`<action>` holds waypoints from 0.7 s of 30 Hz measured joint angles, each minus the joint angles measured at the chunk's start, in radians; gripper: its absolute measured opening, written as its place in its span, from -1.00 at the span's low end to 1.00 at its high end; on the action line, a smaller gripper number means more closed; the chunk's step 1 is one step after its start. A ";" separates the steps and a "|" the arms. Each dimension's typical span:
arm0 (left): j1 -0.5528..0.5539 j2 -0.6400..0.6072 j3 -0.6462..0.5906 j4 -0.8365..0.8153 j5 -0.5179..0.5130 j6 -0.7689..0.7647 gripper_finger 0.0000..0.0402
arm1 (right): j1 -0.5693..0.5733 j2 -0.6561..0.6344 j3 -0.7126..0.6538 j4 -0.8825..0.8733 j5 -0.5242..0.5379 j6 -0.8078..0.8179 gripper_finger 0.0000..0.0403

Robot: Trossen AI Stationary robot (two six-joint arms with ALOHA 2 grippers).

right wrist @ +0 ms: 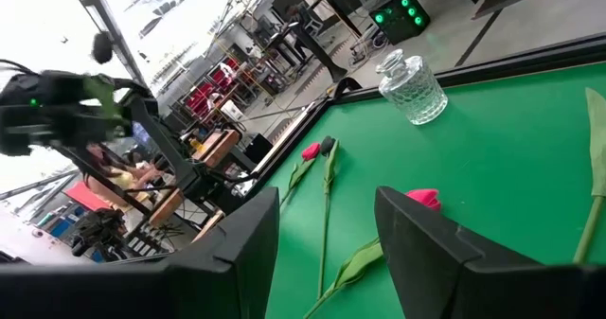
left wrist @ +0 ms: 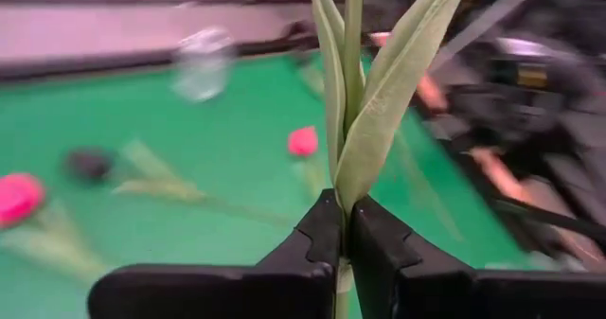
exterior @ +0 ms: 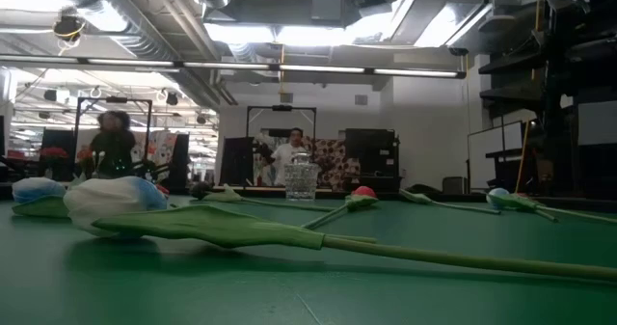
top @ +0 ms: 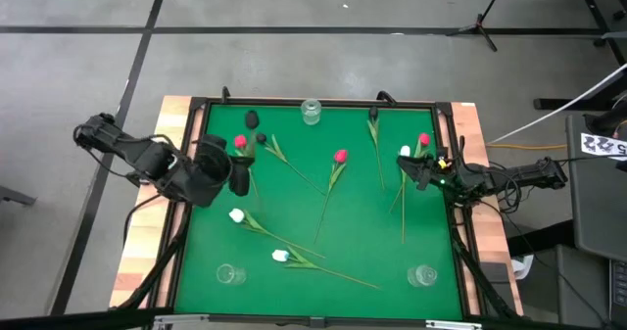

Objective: Sort flowers into vase by color
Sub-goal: Put the bottom black flower into the bottom left transparent vase

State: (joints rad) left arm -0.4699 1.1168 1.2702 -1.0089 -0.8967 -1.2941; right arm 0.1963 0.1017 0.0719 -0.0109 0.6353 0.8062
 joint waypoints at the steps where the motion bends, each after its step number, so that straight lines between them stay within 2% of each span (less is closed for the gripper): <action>1: -0.008 0.000 0.006 0.068 -0.001 0.086 -0.93 | 0.000 0.000 0.000 0.000 0.000 0.000 -0.12; 5: -0.061 0.000 0.013 0.360 -0.004 0.414 -0.95 | 0.000 0.000 0.000 0.000 0.000 0.004 -0.12; 9: -0.150 0.000 0.013 0.519 -0.012 0.641 -0.98 | 0.000 0.000 0.000 0.000 0.000 0.054 -0.12; 11: -0.207 0.000 0.013 0.525 -0.058 0.664 -0.97 | 0.000 0.000 0.000 0.001 0.000 0.058 -0.12; 16: -0.383 0.007 0.013 0.491 -0.235 0.589 -0.97 | 0.000 0.000 0.000 0.002 0.000 0.076 -0.12; 21: -0.546 0.030 0.013 0.617 -0.363 0.595 -0.98 | 0.000 0.000 0.000 0.002 0.000 0.079 -0.12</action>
State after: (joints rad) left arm -1.0154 1.1471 1.2827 -0.3917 -1.2601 -0.6986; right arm 0.1959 0.1017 0.0719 -0.0093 0.6353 0.8856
